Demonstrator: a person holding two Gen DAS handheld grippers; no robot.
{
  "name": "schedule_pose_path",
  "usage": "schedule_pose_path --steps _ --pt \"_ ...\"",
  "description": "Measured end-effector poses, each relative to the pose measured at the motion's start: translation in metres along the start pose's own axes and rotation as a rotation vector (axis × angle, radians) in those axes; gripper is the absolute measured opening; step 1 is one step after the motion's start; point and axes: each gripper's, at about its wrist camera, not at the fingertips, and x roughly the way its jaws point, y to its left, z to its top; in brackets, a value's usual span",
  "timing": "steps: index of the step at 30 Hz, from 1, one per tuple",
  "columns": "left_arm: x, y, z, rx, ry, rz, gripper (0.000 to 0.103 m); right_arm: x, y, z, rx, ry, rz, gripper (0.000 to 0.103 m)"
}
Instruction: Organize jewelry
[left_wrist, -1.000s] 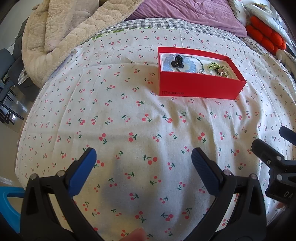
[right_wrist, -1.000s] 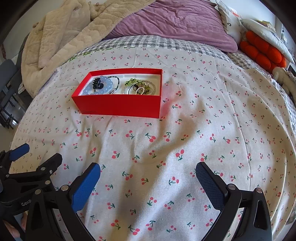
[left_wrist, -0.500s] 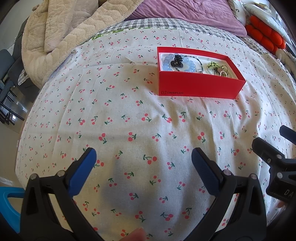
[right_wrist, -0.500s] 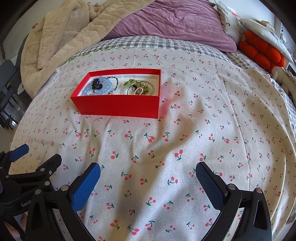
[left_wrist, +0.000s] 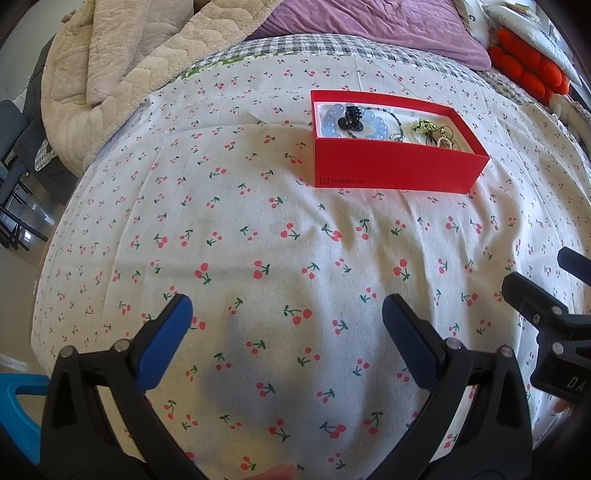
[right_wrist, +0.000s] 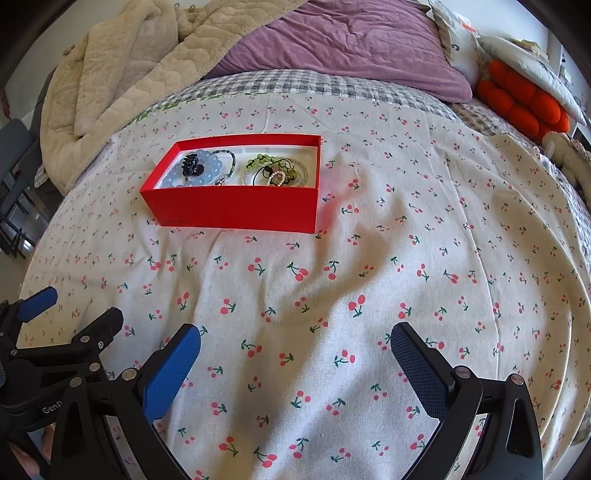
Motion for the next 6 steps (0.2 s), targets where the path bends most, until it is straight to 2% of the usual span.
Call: schedule_pose_path --steps 6 --pt "0.0006 -0.0045 -0.0029 0.019 0.002 -0.007 0.102 0.0013 -0.0004 -0.0004 0.001 0.002 -0.001 0.103"
